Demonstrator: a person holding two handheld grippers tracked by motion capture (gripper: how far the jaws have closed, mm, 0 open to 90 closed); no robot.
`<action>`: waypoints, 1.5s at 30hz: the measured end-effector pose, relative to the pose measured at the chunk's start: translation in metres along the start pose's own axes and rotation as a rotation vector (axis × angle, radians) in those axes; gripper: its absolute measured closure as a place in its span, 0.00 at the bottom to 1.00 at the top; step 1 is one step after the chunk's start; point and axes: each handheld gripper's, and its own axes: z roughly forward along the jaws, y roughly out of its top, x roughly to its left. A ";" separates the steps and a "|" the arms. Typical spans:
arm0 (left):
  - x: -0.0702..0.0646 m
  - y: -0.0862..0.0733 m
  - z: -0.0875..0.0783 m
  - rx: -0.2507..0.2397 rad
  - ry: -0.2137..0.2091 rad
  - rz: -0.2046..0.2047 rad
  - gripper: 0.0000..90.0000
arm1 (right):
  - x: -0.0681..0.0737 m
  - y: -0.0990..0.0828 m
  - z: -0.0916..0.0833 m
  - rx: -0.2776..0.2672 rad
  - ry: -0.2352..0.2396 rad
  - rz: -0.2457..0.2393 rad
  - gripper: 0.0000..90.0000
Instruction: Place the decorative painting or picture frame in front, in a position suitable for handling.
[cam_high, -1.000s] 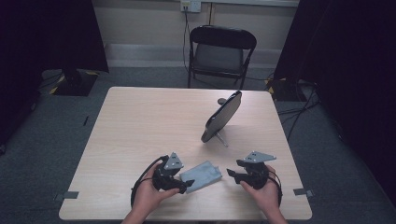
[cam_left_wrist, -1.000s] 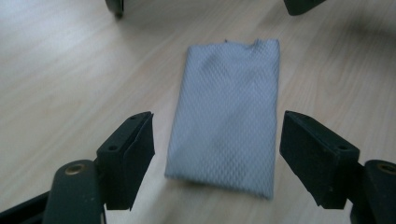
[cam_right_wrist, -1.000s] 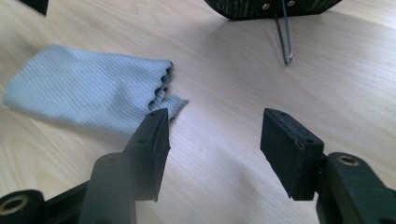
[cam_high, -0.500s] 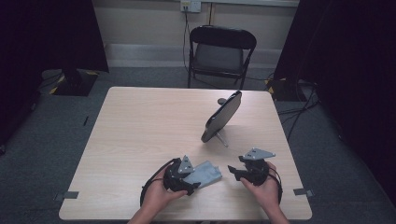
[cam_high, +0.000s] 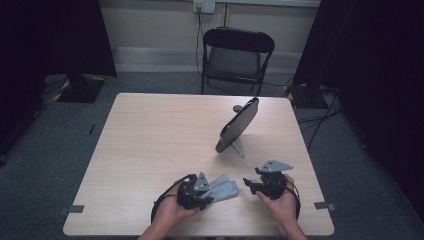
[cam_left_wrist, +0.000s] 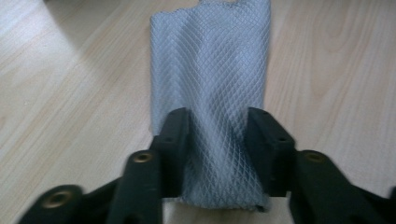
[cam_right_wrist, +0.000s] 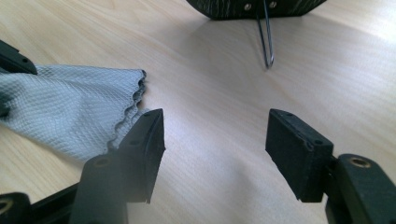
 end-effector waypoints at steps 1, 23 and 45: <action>0.000 0.000 -0.001 0.009 -0.001 -0.001 0.77 | -0.002 -0.003 0.000 0.000 -0.004 0.008 0.42; 0.054 -0.066 -0.083 -0.050 0.149 -0.270 0.85 | -0.011 0.018 0.022 -0.017 0.000 -0.035 0.38; 0.058 -0.090 -0.094 -0.095 0.215 -0.340 0.44 | -0.048 0.036 0.060 -0.040 -0.060 -0.040 0.55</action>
